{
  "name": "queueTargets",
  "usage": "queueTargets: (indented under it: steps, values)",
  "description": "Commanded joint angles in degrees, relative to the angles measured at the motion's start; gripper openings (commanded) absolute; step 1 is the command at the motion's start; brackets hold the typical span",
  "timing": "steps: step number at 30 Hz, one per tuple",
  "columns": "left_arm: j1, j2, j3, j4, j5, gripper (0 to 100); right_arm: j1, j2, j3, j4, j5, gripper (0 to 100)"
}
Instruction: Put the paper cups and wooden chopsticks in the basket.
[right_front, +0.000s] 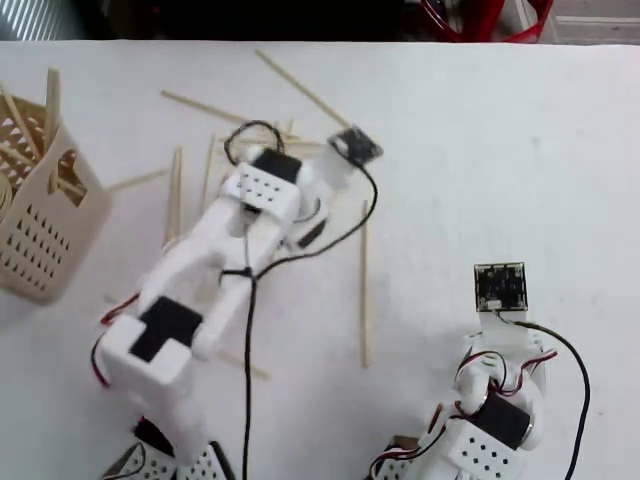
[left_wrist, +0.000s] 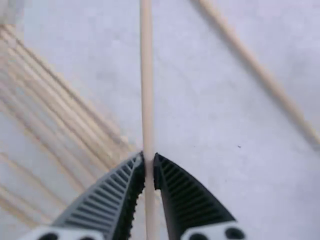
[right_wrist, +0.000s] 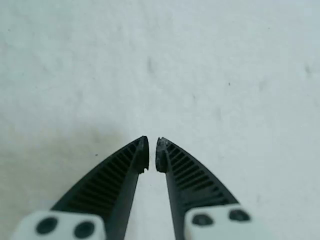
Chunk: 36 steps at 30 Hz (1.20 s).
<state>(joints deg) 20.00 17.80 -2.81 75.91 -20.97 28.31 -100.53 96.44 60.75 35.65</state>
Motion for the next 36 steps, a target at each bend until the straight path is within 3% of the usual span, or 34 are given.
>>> queueTargets:
  steps: [1, 10, 16, 20, 24, 32, 36]
  values:
    - [-2.42, -9.01, -9.93, 6.51, 3.25, 2, 0.66, -0.04, 0.53, -0.13, -0.09, 4.5]
    - [-13.32, -21.85, -27.78, 10.55, 2.99, 2, 0.66, -0.04, 0.53, -0.13, -0.09, 4.5]
    - [-26.86, -30.99, -37.89, 8.0, 3.43, 2, 0.66, -0.04, 0.53, -0.13, -0.09, 4.5]
    - [-39.52, -35.38, -37.1, -0.53, 10.46, 2, 0.66, -0.04, 0.53, -0.13, -0.09, 4.5]
    - [-47.08, -39.43, -29.1, -8.62, 16.35, 2, 0.66, -0.04, 0.53, -0.13, -0.09, 4.5]
    - [-49.89, -44.79, -2.64, -38.24, 18.81, 2, 0.66, -0.04, 0.53, -0.13, -0.09, 4.5]
    - [-49.98, -44.7, 3.6, -45.54, 18.2, 2, 0.66, -0.04, 0.53, -0.13, -0.09, 4.5]
